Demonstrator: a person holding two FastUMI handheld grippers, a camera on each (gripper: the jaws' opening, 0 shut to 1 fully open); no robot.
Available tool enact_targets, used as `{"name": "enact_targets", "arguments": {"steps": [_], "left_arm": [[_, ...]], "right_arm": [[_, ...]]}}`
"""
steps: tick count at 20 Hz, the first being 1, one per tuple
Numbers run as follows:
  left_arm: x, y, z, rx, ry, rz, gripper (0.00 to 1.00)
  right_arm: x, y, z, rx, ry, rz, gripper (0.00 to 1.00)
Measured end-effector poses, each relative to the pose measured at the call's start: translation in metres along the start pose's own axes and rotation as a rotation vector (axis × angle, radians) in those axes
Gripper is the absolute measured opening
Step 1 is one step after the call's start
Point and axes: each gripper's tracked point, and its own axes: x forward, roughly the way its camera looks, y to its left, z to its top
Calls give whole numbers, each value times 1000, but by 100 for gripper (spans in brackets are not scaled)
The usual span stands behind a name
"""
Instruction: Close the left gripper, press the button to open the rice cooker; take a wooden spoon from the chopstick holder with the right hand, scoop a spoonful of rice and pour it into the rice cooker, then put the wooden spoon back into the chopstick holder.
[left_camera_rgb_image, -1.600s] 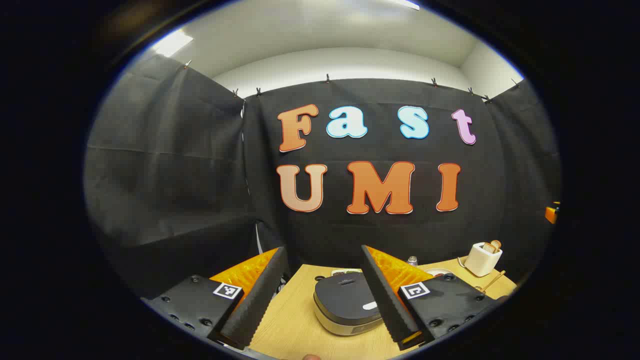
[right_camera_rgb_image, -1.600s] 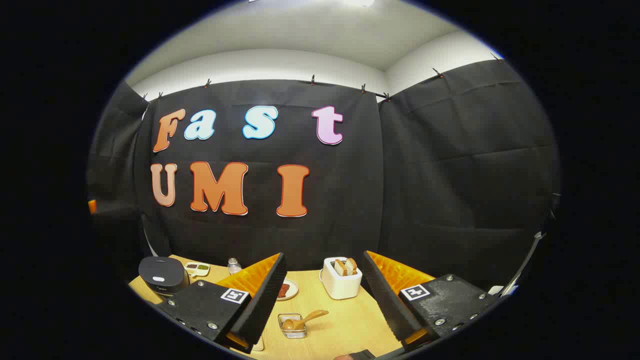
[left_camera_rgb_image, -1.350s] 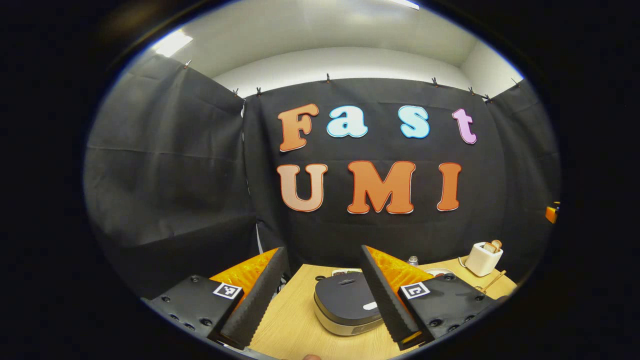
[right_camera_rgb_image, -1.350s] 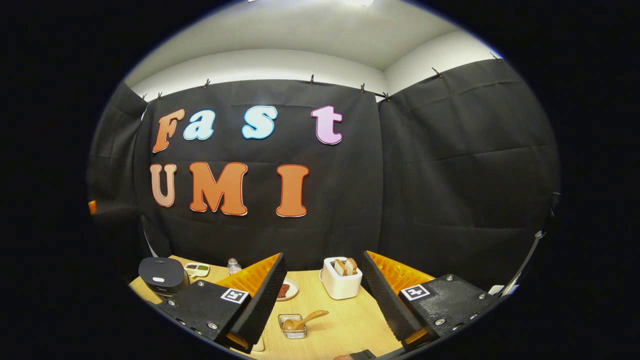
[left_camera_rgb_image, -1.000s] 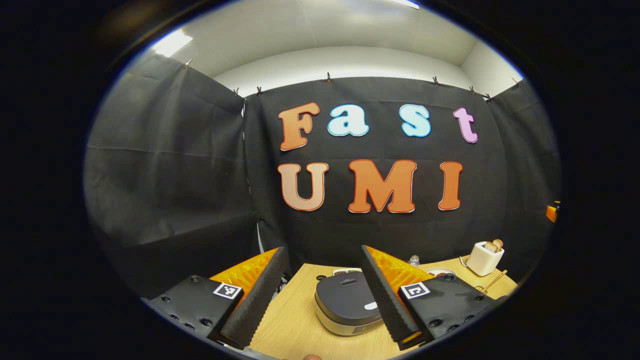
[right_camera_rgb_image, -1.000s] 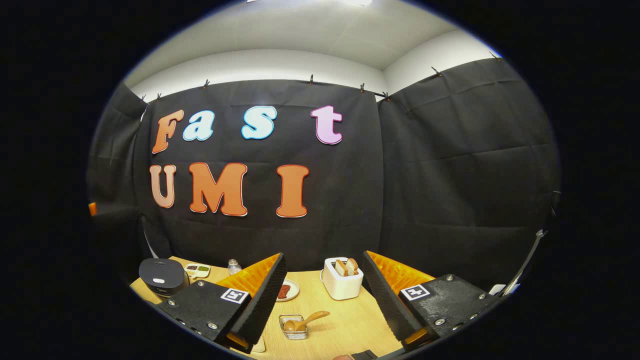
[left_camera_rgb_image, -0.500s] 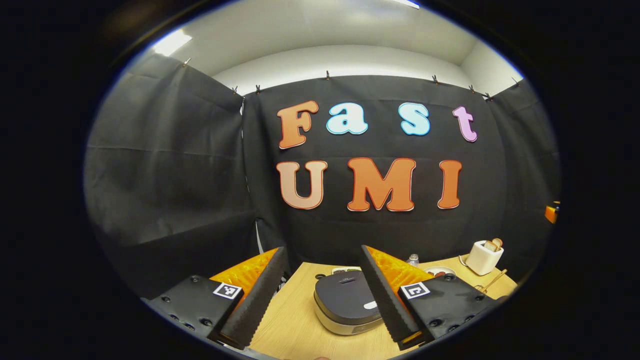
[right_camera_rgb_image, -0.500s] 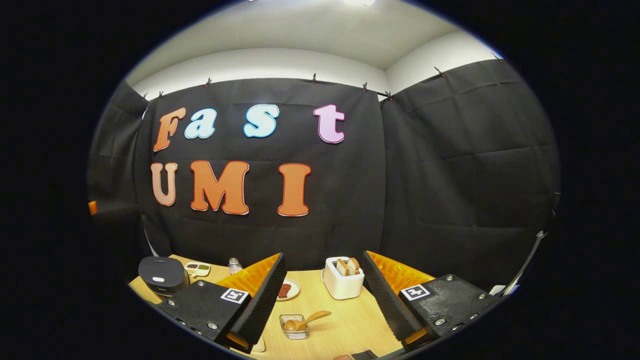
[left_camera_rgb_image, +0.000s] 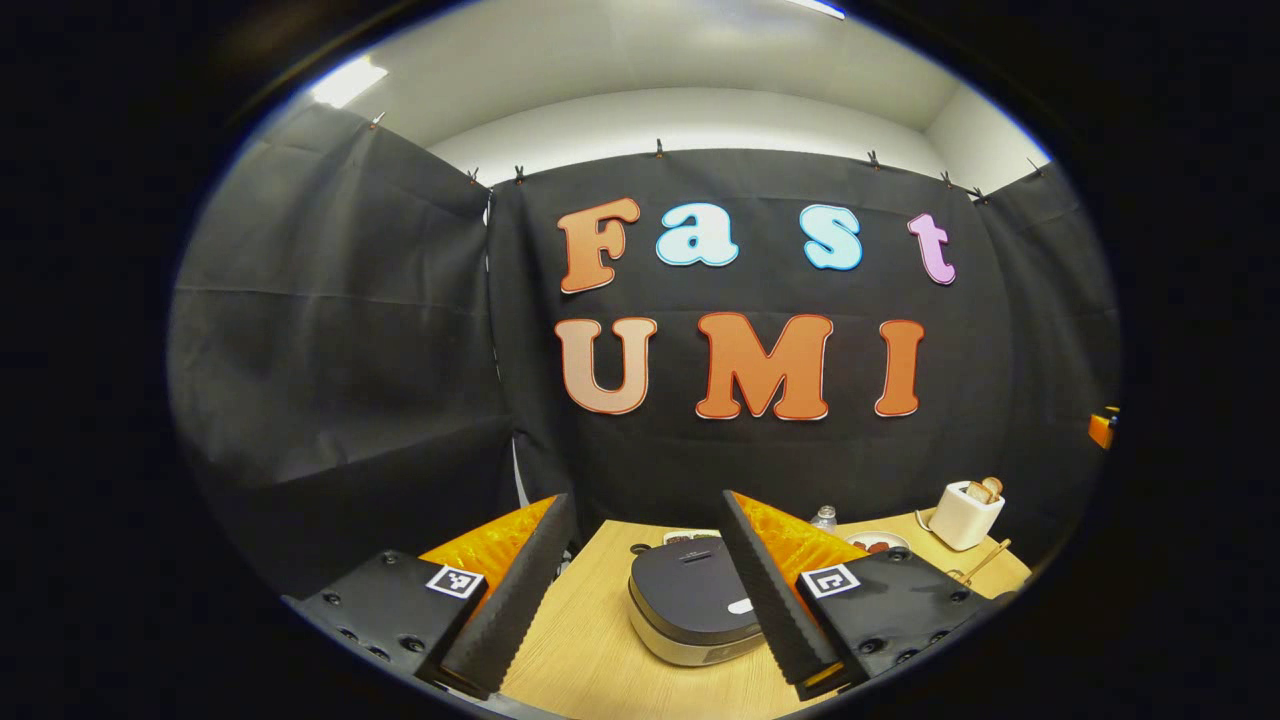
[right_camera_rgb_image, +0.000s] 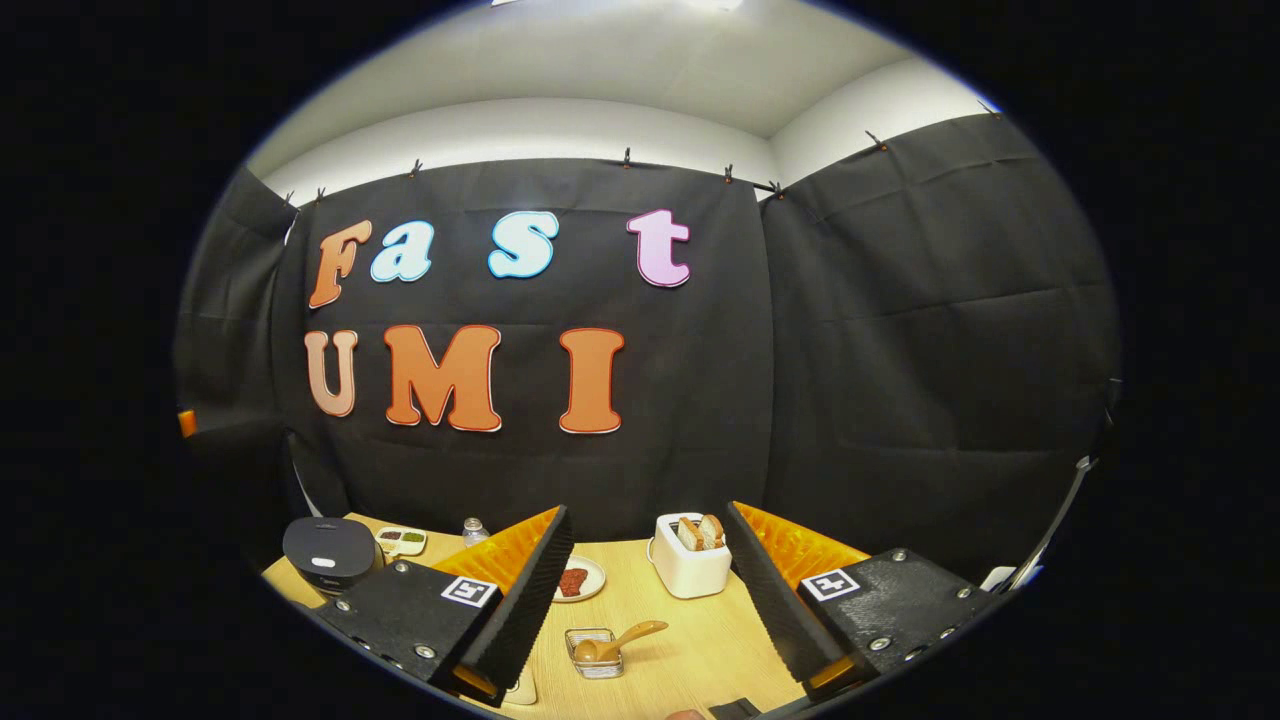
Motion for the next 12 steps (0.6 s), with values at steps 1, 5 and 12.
{"name": "enact_targets", "arguments": {"steps": [1,5,12], "left_arm": [[-1,1,1,1,-1,2,88],[-3,7,3,37,-7,30,49],[-4,-16,-7,44,23,-65,4]], "right_arm": [[0,1,0,-2,0,1,95],[-1,1,-1,-4,3,2,95],[-4,4,-3,-18,10,19,95]]}}
